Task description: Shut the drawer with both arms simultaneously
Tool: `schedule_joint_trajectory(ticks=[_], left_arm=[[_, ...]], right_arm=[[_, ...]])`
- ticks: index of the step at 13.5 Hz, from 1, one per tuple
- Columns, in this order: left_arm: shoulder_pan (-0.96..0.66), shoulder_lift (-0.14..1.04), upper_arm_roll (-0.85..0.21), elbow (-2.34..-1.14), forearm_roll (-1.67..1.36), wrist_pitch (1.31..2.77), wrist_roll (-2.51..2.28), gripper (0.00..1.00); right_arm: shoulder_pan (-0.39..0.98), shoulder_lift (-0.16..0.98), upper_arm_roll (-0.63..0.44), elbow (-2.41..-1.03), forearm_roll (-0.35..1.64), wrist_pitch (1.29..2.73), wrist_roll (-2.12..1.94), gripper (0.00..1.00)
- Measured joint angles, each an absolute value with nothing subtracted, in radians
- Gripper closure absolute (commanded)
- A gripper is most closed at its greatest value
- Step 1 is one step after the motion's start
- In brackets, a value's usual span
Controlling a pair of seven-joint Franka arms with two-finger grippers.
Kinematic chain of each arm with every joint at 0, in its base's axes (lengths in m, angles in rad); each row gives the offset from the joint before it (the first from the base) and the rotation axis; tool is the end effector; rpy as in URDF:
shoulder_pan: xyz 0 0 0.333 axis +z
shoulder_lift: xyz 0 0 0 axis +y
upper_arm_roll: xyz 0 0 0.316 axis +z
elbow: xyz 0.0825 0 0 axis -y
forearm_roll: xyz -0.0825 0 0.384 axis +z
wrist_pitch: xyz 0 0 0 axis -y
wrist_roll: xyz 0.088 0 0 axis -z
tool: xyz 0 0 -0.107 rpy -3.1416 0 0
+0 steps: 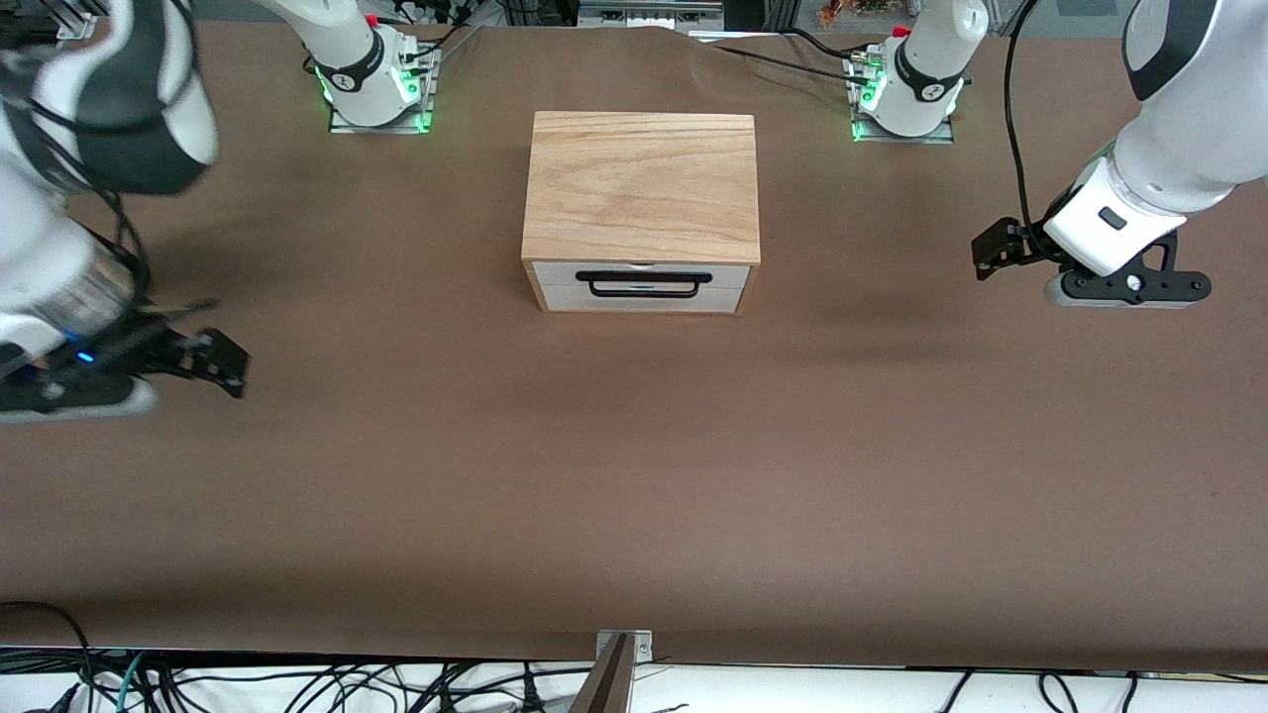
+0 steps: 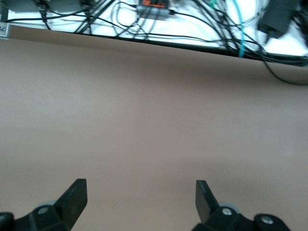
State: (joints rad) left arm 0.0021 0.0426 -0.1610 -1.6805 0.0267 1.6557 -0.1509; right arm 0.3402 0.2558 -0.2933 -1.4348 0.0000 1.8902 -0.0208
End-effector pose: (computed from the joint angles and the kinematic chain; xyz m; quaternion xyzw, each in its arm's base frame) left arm 0.5619 -0.0857 0.5561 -0.9994 0.0056 0.0315 0.0149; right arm 0.6539 0.0542 0.5727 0.9929 0.0420 0.1054 0.0346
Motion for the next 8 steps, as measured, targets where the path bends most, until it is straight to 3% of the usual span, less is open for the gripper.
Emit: schedule_joint_trajectory(ticks=[4,8], left_arm=[[0.002,0.043,-0.161,-1.680,0.027,1.638,-0.150,0.00],[0.002,0.043,-0.161,-1.680,0.027,1.637,-0.150,0.00]], right_arm=[[0.143,0.119,-0.089,-1.558,-0.053,1.885,-0.021,0.00],[0.123,0.100,-0.053,-1.588,-0.054,1.886,-0.019,0.00]])
